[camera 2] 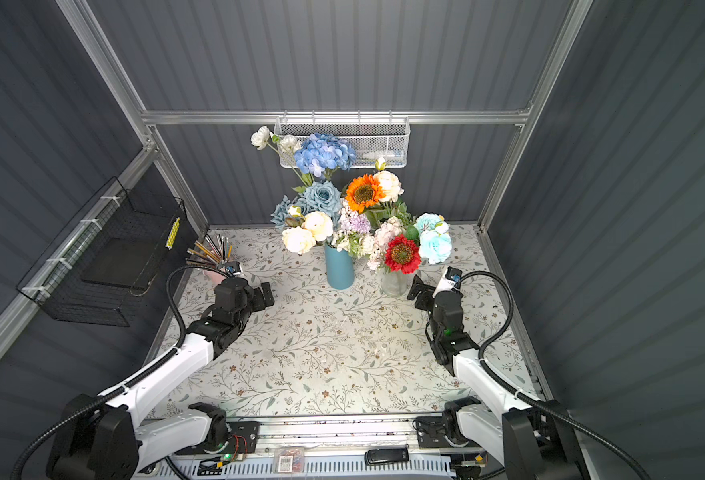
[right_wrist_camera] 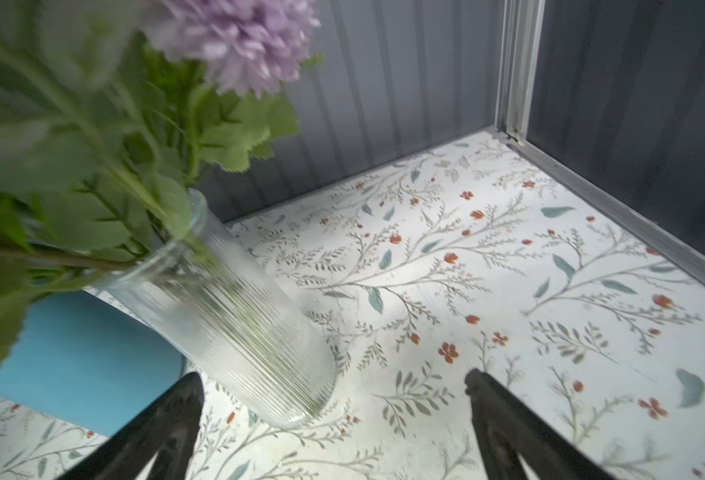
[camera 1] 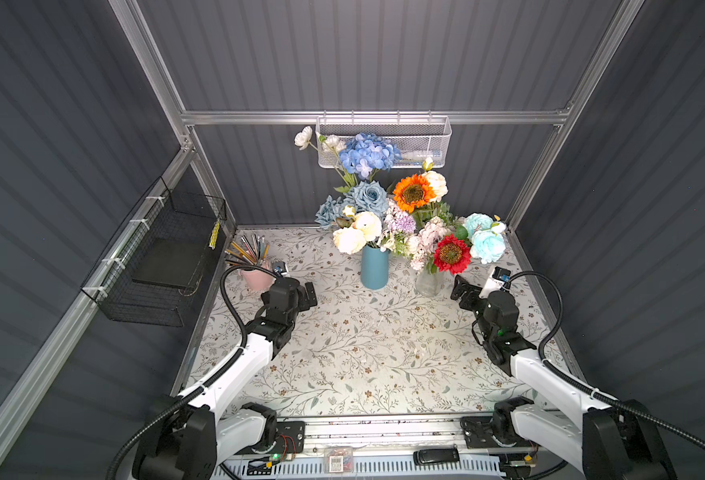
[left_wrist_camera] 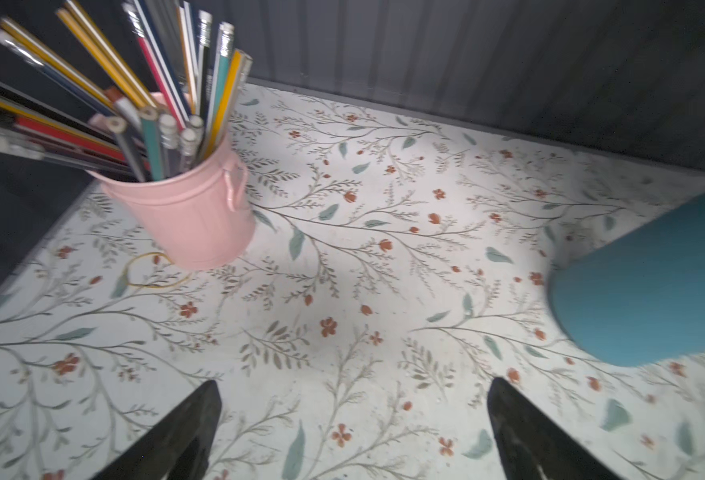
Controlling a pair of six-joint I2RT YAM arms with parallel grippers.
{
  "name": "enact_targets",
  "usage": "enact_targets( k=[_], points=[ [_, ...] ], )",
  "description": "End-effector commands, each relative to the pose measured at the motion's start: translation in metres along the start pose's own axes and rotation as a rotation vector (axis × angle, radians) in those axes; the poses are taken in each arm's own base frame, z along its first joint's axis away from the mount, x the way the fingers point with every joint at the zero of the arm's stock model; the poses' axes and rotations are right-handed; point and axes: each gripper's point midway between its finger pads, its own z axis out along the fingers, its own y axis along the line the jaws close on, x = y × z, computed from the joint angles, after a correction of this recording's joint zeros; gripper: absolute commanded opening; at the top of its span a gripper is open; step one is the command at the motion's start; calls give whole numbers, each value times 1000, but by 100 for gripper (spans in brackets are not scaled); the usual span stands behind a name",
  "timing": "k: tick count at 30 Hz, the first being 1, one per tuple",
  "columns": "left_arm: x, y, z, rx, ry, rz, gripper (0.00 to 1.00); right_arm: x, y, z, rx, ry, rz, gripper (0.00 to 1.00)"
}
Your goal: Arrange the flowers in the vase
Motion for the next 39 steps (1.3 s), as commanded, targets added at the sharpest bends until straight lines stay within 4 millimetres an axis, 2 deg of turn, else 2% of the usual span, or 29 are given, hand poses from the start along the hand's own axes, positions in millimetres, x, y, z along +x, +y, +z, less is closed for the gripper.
enact_targets(
  k=[1, 5, 6, 9, 12, 15, 16, 18, 19, 21, 23, 27, 29, 30, 33, 39],
  points=[
    [-22, 28, 0, -185, -80, 108, 100, -4, -17, -3, 119, 58, -83, 99],
    [-11, 46, 6, -289, -120, 152, 100, -9, -37, 6, 178, 43, -140, 99],
    [-7, 50, 9, -312, -124, 162, 100, -6, -40, 10, 170, 83, -156, 99],
    [5, 59, 18, -361, -131, 188, 100, 4, -45, 28, 166, 96, -279, 99],
    [14, 61, 27, -359, -140, 217, 100, 21, -48, 41, 124, 72, -327, 99],
    [20, 66, 37, -306, -177, 183, 100, 17, -40, 48, 61, 26, -371, 99],
    [21, 70, 38, -296, -193, 155, 100, 13, -43, 50, 59, 1, -354, 99],
    [22, 77, 40, -292, -230, 111, 100, 24, -54, 53, 44, 12, -310, 99],
    [21, 78, 40, -287, -257, 103, 100, 21, -58, 50, 40, -29, -277, 99],
    [20, 76, 42, -266, -300, 108, 100, 30, -68, 44, 10, -35, -228, 99],
    [22, 70, 49, -218, -316, 100, 100, 21, -70, 37, 10, -119, -210, 99],
    [43, 60, 75, -165, -259, 143, 100, 28, -70, 51, 9, -28, -211, 99],
    [43, 53, 77, -131, -285, 178, 100, 27, -69, 50, 10, -15, -214, 99],
    [50, 49, 78, -101, -235, 180, 100, 25, -69, 50, 7, -38, -215, 99],
    [46, 47, 83, -101, -244, 199, 100, 27, -69, 50, 11, -23, -214, 99],
    [51, 44, 103, -21, -128, 183, 100, 26, -69, 50, 6, -32, -217, 99]
  ],
)
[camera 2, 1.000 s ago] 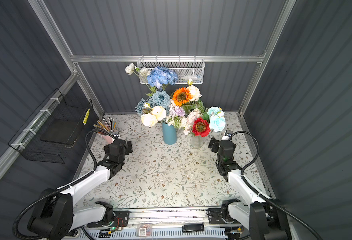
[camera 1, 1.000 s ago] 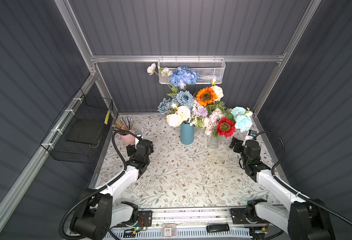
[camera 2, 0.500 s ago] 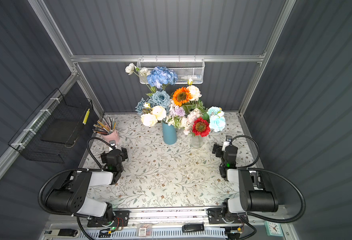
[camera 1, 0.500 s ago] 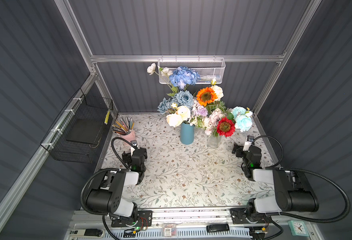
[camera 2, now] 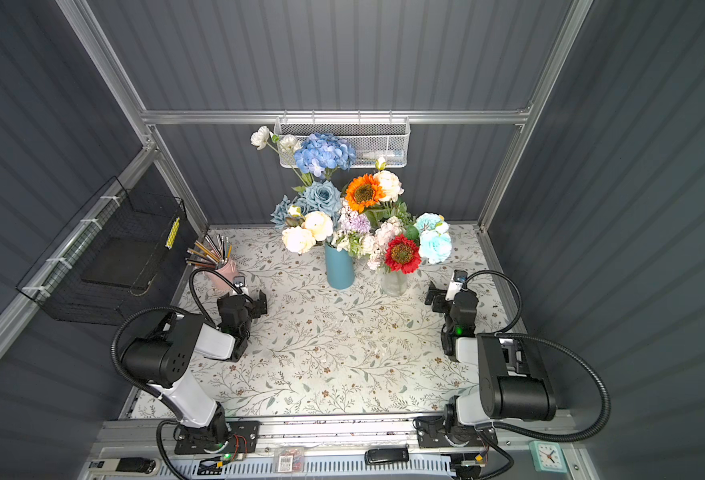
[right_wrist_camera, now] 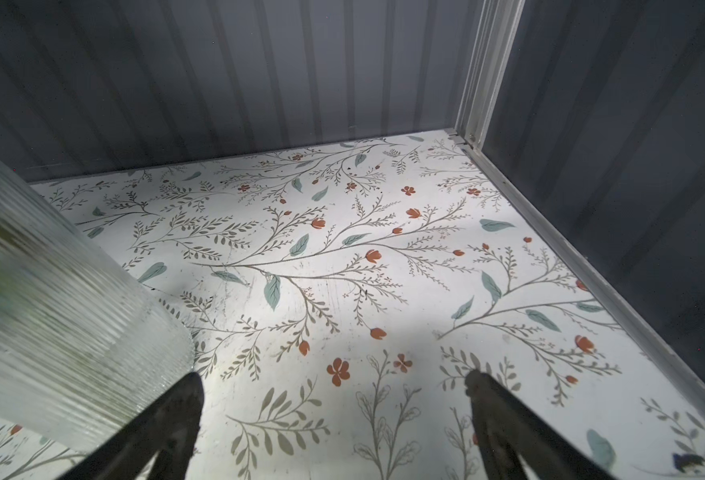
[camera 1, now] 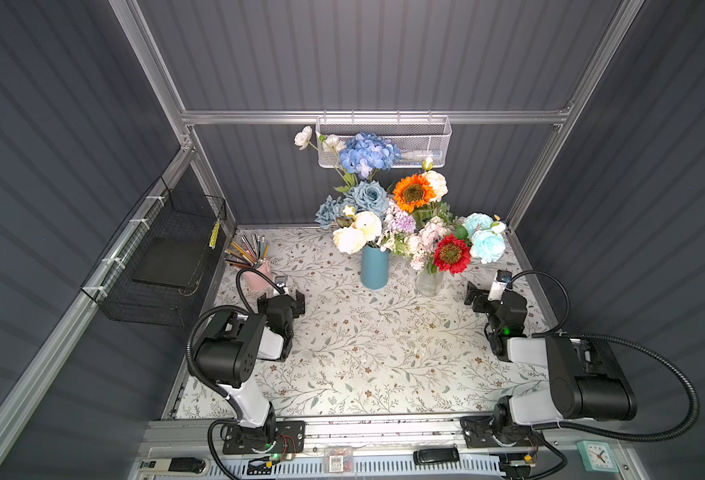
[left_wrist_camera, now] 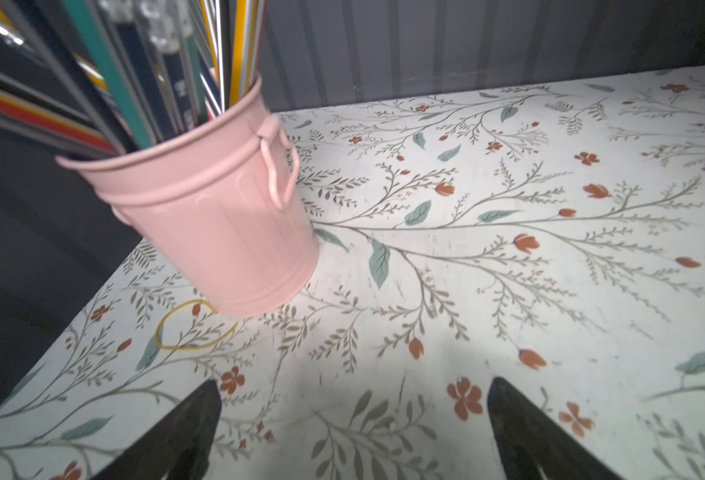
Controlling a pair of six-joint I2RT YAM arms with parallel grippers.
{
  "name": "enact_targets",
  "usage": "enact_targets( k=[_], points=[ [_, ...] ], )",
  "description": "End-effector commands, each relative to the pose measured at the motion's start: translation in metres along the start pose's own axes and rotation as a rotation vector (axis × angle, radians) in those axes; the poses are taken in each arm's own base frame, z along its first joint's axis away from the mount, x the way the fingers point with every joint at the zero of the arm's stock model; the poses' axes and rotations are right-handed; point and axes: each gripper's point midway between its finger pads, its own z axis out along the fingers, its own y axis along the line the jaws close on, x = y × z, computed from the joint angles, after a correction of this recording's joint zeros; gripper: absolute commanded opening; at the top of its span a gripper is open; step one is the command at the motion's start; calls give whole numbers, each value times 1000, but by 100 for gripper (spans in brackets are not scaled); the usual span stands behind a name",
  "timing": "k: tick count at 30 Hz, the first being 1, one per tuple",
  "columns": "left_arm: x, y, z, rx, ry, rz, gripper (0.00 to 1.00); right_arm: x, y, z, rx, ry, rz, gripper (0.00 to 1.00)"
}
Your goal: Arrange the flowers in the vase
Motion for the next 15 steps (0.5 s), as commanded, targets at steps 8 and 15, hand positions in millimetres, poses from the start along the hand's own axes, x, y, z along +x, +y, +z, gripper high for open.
enact_targets(
  k=[8, 15],
  points=[
    [-1, -3, 8, 66, 28, -8, 100, -8, 11, 2, -61, -18, -12, 99],
    [-1, -3, 8, 67, 27, -8, 100, -7, 11, 2, -61, -15, -12, 99]
  ],
)
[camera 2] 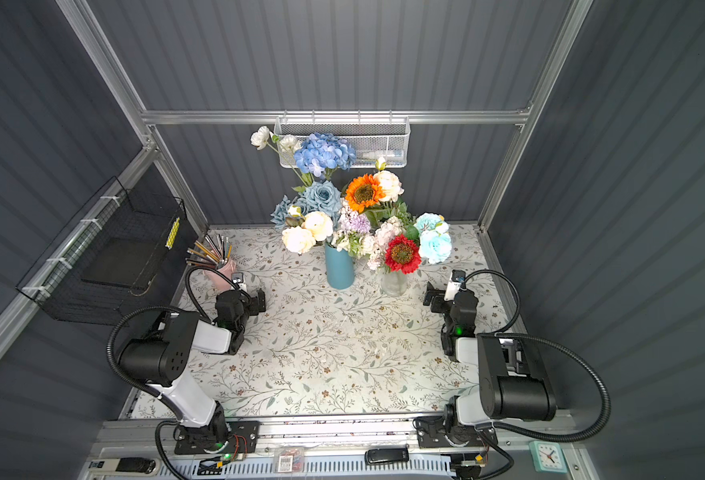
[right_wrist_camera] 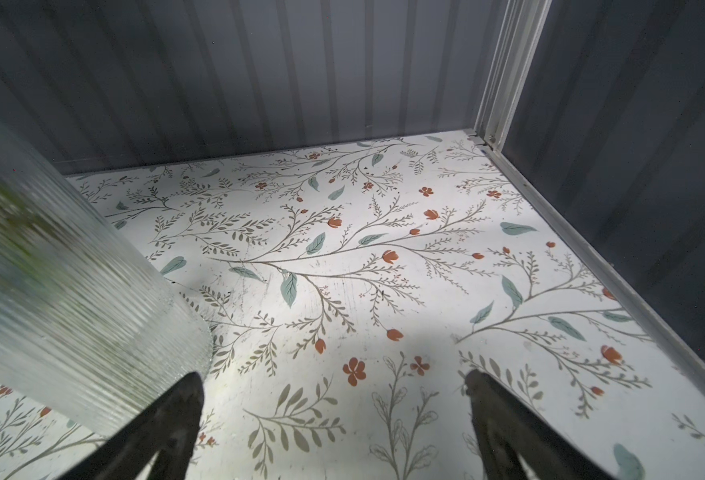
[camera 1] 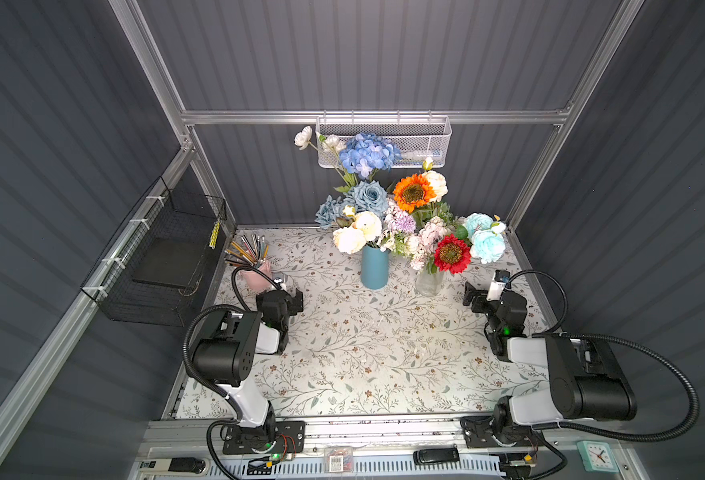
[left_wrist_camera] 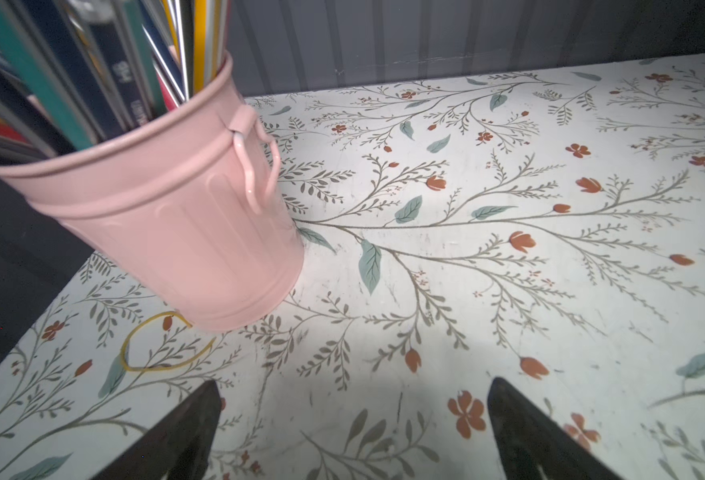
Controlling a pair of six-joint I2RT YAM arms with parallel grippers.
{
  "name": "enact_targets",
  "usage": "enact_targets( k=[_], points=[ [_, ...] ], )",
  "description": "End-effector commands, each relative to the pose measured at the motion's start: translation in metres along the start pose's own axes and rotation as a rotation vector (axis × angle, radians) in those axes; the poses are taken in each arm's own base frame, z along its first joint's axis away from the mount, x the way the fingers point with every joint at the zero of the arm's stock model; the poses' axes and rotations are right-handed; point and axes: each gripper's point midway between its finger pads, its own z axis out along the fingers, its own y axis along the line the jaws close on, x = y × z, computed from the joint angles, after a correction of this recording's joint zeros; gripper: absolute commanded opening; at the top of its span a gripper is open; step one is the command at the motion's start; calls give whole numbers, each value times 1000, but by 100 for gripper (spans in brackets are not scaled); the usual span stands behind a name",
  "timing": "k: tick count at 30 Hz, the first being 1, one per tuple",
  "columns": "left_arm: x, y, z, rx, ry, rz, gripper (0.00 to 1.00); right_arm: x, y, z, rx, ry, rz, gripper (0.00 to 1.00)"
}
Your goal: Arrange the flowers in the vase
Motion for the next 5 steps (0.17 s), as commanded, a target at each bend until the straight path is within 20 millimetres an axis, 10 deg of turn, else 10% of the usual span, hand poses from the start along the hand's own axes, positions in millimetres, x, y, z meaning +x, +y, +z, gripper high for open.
enact_targets(
  k=[1, 5],
  points=[
    [-7, -1, 1, 8, -17, -6, 100, -7, 3, 3, -13, -17, -8, 99],
    [-7, -1, 1, 8, -18, -6, 100, -8, 3, 2, -14, -21, -8, 99]
  ],
)
